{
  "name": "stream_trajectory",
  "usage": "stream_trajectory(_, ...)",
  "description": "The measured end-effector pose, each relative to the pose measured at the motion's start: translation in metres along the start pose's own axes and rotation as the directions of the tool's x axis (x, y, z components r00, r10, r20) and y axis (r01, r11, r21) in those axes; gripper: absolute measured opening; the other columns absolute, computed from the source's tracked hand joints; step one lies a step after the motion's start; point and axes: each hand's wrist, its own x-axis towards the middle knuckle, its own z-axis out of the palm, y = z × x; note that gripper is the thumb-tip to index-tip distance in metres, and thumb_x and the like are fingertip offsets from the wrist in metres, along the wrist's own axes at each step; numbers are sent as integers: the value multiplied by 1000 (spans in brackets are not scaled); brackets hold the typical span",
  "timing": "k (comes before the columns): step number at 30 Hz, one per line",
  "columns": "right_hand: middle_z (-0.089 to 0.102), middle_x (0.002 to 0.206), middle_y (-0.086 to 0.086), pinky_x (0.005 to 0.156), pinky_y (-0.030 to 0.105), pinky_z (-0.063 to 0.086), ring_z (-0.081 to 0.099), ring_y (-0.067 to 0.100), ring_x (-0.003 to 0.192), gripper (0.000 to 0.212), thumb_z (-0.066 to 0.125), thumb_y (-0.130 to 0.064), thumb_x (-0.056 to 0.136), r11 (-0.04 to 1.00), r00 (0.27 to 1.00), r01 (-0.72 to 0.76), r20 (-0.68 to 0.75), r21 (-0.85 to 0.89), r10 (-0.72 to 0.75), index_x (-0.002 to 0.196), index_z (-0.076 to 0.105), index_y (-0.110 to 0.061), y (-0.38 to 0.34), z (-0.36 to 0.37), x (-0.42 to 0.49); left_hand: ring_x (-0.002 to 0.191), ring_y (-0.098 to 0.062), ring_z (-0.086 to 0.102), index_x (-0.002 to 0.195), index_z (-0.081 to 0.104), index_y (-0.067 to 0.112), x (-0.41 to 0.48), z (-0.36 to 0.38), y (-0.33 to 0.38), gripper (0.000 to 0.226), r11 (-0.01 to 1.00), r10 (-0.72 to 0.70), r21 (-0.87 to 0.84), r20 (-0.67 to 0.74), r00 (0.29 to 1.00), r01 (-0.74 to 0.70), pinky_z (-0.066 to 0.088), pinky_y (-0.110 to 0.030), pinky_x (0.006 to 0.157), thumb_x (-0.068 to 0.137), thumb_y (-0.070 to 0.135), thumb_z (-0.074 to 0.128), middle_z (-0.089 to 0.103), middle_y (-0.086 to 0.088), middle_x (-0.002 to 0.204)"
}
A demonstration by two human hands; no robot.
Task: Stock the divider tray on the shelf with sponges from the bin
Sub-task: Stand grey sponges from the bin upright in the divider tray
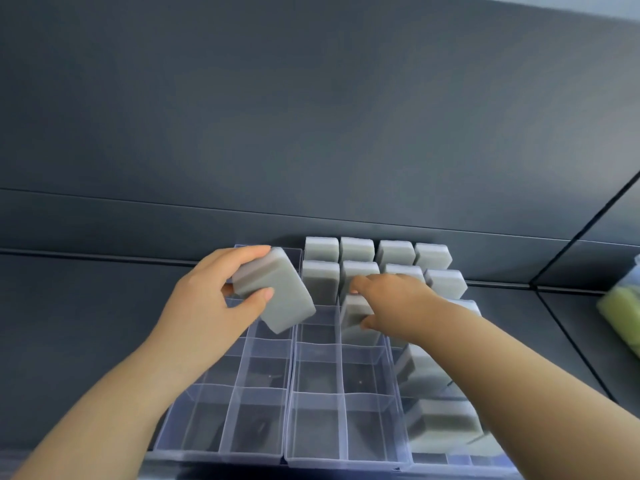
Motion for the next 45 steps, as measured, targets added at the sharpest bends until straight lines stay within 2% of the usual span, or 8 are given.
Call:
stream_trajectory(4,49,131,-2,86,31,40,49,25,116,55,59,-36,88,998,999,-29,-37,56,31,136,35,-28,4,-9,-11,96,3,53,112,55,45,15,15,4,46,999,18,49,81,997,-22,44,-11,79,80,15,70,54,28,108)
stream_trajectory(6,45,135,-4,89,30,39,46,22,120,54,56,-35,89,996,998,-22,-64,82,28,138,33,-29,6,-10,-17,97,6,52,115,56,43,22,26,3,44,996,30,79,146,989,-42,40,-7,81,81,17,69,53,28,110)
stream_trajectory(14,44,135,-9,91,34,46,44,15,122,36,42,-18,96,994,996,24,-86,107,-15,129,51,-30,7,5,-21,102,3,43,125,53,35,35,61,-14,44,971,24,218,304,952,-94,28,3,79,86,17,64,47,22,118)
stream_trajectory(19,45,133,-9,90,38,48,45,17,121,36,42,-16,95,989,996,1,-87,147,11,127,53,-30,7,10,-23,108,2,40,126,53,34,39,73,-22,46,962,-15,256,382,924,-91,26,-9,90,86,15,64,46,21,122)
stream_trajectory(23,44,133,-10,91,38,47,40,14,124,36,43,-17,94,981,996,-6,-86,196,23,126,53,-28,7,11,-26,110,-1,44,126,53,34,38,80,-29,47,954,-58,288,439,897,-79,30,-11,90,85,15,65,46,20,122)
stream_trajectory(31,42,136,-9,94,38,45,37,14,126,36,46,-22,94,982,998,-1,-68,187,14,130,48,-27,6,9,-27,109,-2,44,123,54,33,36,81,-30,45,958,-69,283,411,909,-55,28,-9,87,84,12,66,44,23,113)
stream_trajectory(38,42,136,-11,95,35,44,40,14,125,38,49,-25,93,979,995,8,-97,203,12,130,47,-29,8,11,-25,115,-5,44,125,53,32,36,82,-25,45,945,-88,323,419,903,-57,30,-13,91,85,15,66,47,16,124)
stream_trajectory(45,43,137,-11,96,33,42,40,14,125,39,49,-30,93,977,990,17,-137,211,13,131,46,-30,10,13,-27,109,-6,46,124,54,30,39,81,-24,45,937,-97,342,442,892,-67,34,-14,88,84,13,66,50,13,125)
